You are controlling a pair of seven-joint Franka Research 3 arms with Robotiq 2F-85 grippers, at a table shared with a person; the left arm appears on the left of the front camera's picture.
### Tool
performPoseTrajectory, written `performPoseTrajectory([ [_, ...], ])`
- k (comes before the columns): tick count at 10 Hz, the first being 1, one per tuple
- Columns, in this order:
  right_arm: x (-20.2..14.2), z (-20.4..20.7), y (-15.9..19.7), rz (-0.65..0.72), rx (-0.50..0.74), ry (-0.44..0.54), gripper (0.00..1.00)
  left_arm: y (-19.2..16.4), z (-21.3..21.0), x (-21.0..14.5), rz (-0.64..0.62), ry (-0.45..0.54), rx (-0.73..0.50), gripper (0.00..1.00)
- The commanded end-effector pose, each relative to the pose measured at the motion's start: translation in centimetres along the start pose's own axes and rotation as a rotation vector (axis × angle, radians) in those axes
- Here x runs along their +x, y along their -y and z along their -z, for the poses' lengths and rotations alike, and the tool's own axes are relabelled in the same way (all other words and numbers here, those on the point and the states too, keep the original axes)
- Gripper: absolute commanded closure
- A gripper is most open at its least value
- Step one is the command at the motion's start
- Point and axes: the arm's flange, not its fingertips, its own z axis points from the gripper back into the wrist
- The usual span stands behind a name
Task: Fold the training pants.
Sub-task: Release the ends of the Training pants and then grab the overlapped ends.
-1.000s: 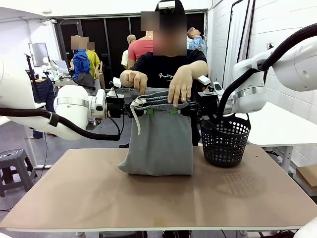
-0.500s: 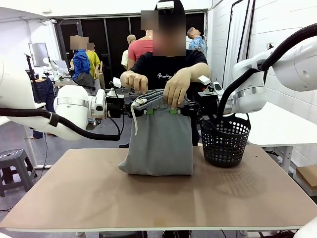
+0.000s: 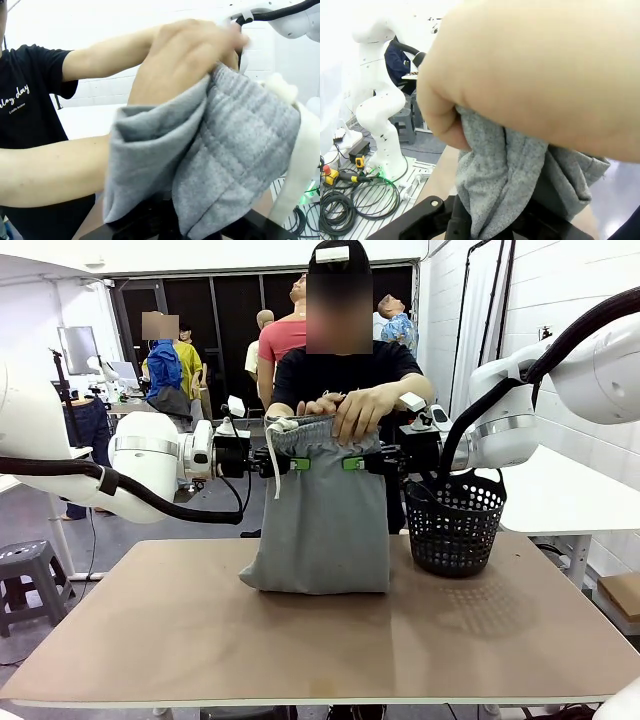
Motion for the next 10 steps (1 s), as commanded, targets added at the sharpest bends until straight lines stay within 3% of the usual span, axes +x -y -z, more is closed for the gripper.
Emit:
performPoseTrajectory([
  [1, 0.06, 0.05, -0.22, -0.003, 0.001, 0.007, 1.0, 0.23, -0.08, 0.18, 0.016, 0.01, 0.005, 1.0],
  [10, 0.06, 0.05, -0.22, -0.003, 0.001, 0.007, 1.0, 0.23, -0.08, 0.18, 0.016, 0.01, 0.005, 1.0],
])
